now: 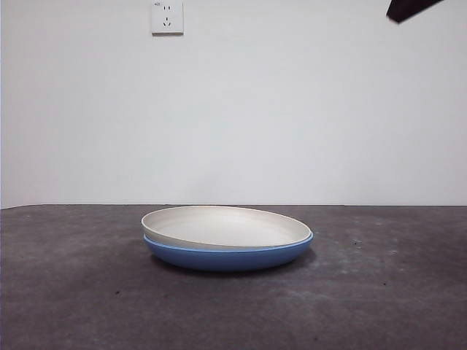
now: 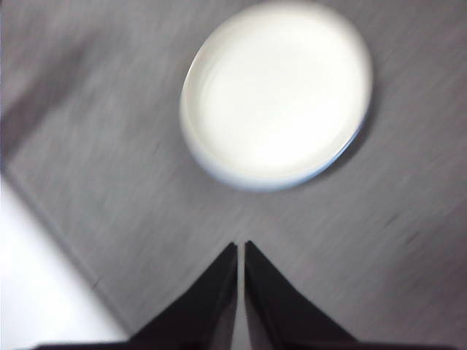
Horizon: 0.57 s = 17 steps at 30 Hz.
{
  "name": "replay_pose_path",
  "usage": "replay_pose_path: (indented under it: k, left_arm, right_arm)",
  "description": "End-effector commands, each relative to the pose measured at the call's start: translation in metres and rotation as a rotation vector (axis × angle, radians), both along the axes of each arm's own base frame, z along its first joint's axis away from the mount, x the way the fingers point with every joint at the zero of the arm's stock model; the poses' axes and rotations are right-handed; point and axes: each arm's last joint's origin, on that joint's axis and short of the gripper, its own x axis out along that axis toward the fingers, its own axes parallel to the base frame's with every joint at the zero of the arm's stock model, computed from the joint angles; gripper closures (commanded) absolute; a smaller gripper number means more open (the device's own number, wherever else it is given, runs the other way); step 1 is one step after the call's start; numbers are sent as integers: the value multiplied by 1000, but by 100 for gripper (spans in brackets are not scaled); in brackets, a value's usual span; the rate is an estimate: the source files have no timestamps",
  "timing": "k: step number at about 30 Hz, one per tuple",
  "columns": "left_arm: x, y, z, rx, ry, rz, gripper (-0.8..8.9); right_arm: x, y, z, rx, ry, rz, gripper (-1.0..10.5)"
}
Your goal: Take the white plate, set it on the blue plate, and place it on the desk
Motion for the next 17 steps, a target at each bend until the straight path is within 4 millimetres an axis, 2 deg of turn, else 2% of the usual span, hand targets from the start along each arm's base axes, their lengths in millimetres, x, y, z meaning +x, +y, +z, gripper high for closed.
replay_pose_path:
  k: [1, 4, 8, 13, 17]
  left_arm:
    - [1, 0, -7, -4, 23, 6, 799]
    - [1, 0, -7, -4, 24, 6, 799]
    - [1, 0, -7, -4, 24, 6, 799]
    - [1, 0, -7, -4, 24, 6, 799]
    - [1, 0, -7, -4, 24, 6, 799]
  right_arm:
    - [1, -11, 19, 66, -172, -28, 935]
    - [-7, -30, 28, 137, -316, -91, 935]
    - [-18, -52, 22, 130, -462, -208, 935]
    - [-35, -69, -6, 129, -634, -326, 935]
    - [-46, -75, -38, 127, -759, -429, 935]
